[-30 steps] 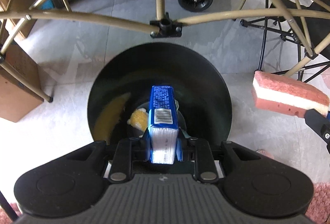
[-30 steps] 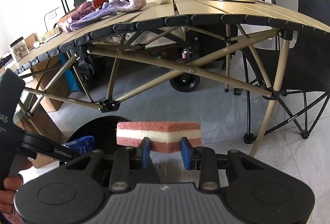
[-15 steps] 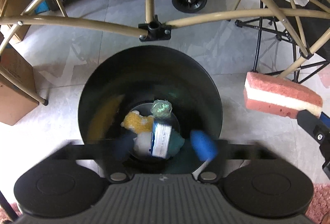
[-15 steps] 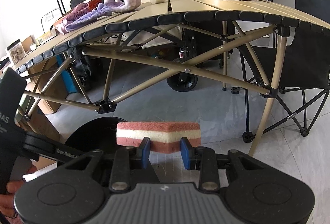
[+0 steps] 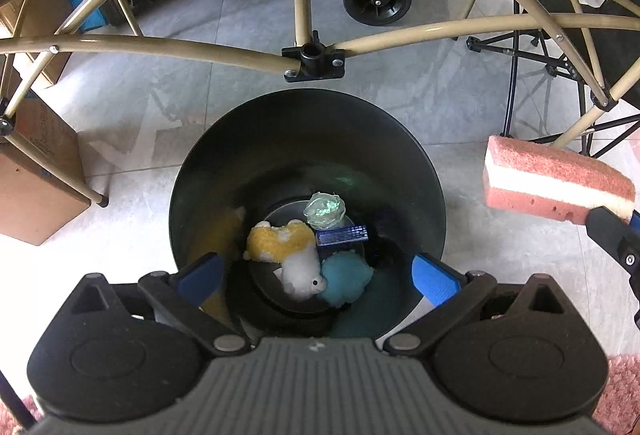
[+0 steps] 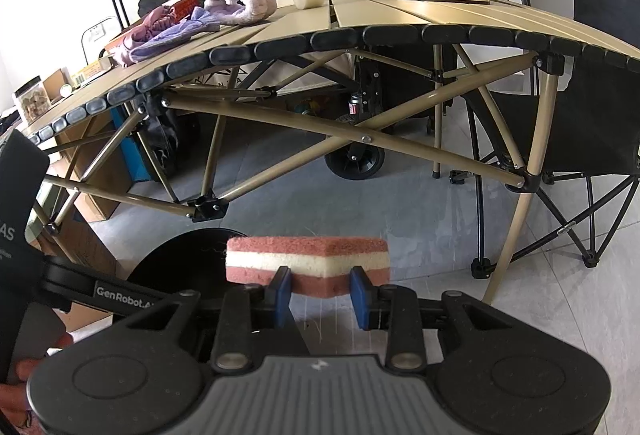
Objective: Collect trash
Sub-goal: 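Lower the pink sponge into the bin and open the right gripper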
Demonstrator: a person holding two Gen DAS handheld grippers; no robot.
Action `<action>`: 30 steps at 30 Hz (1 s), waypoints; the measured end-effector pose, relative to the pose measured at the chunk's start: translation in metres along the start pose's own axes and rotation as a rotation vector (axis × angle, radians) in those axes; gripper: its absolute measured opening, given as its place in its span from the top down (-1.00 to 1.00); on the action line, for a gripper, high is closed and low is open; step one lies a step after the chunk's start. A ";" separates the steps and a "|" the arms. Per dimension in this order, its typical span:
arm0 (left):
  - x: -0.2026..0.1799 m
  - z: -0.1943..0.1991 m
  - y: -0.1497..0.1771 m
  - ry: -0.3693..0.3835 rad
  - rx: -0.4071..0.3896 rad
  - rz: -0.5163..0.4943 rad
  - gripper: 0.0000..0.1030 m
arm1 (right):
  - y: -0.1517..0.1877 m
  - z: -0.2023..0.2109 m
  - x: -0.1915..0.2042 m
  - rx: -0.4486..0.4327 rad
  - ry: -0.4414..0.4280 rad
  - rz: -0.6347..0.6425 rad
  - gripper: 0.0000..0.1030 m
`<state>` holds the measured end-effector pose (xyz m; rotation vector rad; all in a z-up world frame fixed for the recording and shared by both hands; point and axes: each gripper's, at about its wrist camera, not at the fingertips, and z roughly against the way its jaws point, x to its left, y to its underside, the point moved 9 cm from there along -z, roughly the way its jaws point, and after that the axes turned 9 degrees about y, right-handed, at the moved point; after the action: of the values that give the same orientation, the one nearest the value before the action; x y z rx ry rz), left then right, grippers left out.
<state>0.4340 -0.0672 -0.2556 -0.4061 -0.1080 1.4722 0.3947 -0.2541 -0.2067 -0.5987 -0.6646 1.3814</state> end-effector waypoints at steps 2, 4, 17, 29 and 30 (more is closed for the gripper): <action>0.001 0.000 0.000 -0.001 0.000 0.001 -1.00 | -0.001 0.000 0.001 -0.001 -0.001 0.002 0.41; 0.002 0.001 0.000 -0.002 -0.001 0.003 -1.00 | -0.001 0.000 0.003 -0.001 -0.004 0.005 0.41; 0.033 0.013 0.008 -0.032 -0.007 0.044 -1.00 | -0.003 0.001 0.029 -0.004 -0.034 0.058 0.41; 0.087 0.042 0.018 -0.058 -0.064 0.119 -1.00 | -0.001 0.002 0.082 0.009 -0.083 0.145 0.41; 0.092 0.045 0.019 -0.060 -0.067 0.126 -1.00 | 0.000 0.001 0.088 0.013 -0.087 0.153 0.41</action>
<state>0.4117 0.0326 -0.2366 -0.4291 -0.1827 1.6085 0.3994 -0.1668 -0.1993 -0.5911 -0.6900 1.5603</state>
